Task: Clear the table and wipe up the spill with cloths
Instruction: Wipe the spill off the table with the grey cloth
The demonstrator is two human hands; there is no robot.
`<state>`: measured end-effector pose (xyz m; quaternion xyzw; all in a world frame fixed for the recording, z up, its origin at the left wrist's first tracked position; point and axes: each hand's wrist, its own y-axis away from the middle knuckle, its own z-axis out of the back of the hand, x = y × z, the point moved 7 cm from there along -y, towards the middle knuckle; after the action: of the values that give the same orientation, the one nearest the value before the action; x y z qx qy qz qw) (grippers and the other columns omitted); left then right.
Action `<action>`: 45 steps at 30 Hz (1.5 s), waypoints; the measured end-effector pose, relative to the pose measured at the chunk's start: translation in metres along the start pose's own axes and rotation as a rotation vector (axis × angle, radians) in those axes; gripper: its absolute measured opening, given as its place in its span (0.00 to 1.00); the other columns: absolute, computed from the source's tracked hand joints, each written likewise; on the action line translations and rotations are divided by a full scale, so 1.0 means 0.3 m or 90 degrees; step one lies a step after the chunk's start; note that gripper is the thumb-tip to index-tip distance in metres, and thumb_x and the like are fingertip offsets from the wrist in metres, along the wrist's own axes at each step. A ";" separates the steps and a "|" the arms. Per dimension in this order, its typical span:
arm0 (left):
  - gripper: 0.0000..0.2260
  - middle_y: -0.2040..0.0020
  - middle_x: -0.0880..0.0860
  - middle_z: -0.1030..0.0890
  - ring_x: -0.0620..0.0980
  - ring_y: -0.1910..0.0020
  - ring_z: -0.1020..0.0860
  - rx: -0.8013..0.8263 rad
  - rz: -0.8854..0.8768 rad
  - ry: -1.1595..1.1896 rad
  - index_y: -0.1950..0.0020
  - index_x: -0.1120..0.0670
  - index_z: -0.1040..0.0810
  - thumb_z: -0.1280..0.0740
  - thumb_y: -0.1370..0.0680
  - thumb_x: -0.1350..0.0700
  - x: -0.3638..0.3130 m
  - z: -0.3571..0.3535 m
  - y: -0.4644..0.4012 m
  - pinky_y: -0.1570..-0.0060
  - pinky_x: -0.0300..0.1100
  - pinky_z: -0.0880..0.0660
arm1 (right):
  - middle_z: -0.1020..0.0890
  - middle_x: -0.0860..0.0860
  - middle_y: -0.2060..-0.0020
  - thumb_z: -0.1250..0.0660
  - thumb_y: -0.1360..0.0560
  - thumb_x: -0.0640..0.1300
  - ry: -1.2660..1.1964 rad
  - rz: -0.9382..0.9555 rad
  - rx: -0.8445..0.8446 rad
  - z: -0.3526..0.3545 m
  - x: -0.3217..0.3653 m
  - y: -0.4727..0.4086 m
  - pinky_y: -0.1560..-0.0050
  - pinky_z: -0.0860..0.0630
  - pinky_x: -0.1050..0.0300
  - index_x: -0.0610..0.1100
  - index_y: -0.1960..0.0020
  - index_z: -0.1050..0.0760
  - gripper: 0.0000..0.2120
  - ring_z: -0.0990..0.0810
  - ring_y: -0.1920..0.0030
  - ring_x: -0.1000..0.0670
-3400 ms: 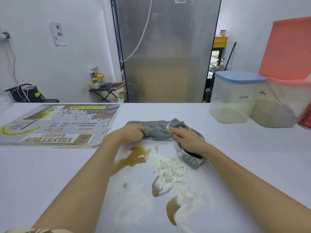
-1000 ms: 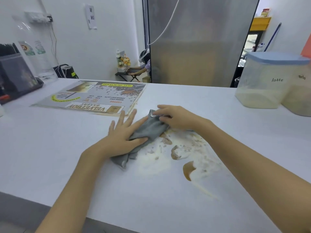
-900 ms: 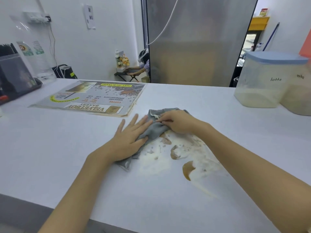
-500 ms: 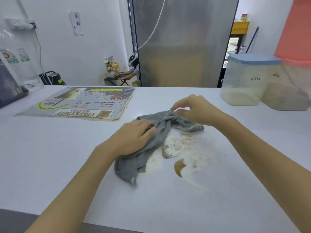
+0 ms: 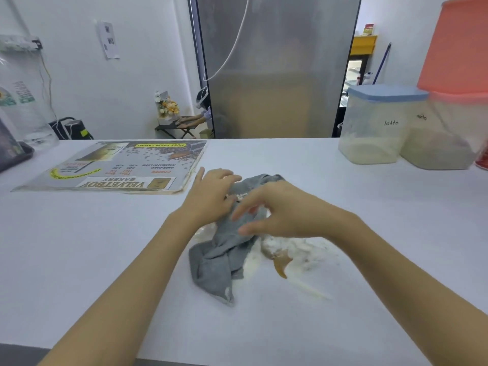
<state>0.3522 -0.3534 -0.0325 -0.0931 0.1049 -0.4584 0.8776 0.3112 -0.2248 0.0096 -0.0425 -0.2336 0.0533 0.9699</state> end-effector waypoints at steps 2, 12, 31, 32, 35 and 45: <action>0.15 0.33 0.49 0.28 0.50 0.30 0.36 0.060 -0.027 -0.057 0.37 0.47 0.24 0.36 0.23 0.49 -0.015 -0.019 -0.048 0.28 0.55 0.51 | 0.18 0.59 0.48 0.28 0.29 0.53 -0.017 0.023 0.032 -0.060 0.031 -0.012 0.45 0.29 0.64 0.52 0.44 0.19 0.14 0.24 0.45 0.58; 0.11 0.42 0.55 0.28 0.55 0.43 0.29 -0.024 -0.020 0.034 0.40 0.55 0.28 0.38 0.22 0.61 -0.062 0.001 -0.124 0.47 0.46 0.30 | 0.19 0.54 0.43 0.28 0.29 0.54 -0.023 -0.015 0.109 -0.149 0.033 0.003 0.41 0.28 0.58 0.47 0.46 0.18 0.16 0.23 0.44 0.56; 0.13 0.49 0.57 0.23 0.56 0.49 0.28 0.178 0.004 0.087 0.49 0.58 0.27 0.43 0.19 0.49 -0.159 -0.103 -0.072 0.55 0.43 0.35 | 0.26 0.48 0.43 0.33 0.24 0.46 0.075 0.000 0.046 -0.222 0.069 0.105 0.42 0.32 0.51 0.44 0.37 0.25 0.17 0.32 0.44 0.47; 0.11 0.52 0.55 0.22 0.55 0.52 0.27 0.140 0.004 0.114 0.49 0.58 0.25 0.39 0.20 0.50 -0.156 -0.081 -0.076 0.57 0.41 0.35 | 0.26 0.48 0.45 0.34 0.25 0.42 0.069 -0.002 0.030 -0.218 0.071 0.105 0.44 0.31 0.51 0.43 0.40 0.23 0.14 0.32 0.46 0.47; 0.07 0.55 0.53 0.19 0.50 0.55 0.24 0.036 0.098 0.302 0.51 0.57 0.19 0.29 0.27 0.55 -0.096 -0.034 -0.063 0.56 0.40 0.28 | 0.23 0.47 0.50 0.38 0.28 0.33 0.084 0.000 -0.014 -0.216 0.074 0.103 0.49 0.29 0.49 0.39 0.47 0.21 0.12 0.29 0.50 0.46; 0.10 0.53 0.52 0.20 0.48 0.55 0.21 -0.298 0.380 0.796 0.45 0.53 0.28 0.32 0.23 0.56 0.199 0.141 0.089 0.57 0.42 0.22 | 0.19 0.45 0.56 0.35 0.31 0.30 -0.103 0.170 -0.267 -0.157 0.233 0.070 0.58 0.23 0.46 0.37 0.52 0.20 0.10 0.22 0.56 0.44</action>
<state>0.4178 -0.3848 -0.0047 0.0332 0.7024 -0.1330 0.6985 0.3928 -0.1982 -0.0030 -0.2686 -0.3088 0.1349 0.9024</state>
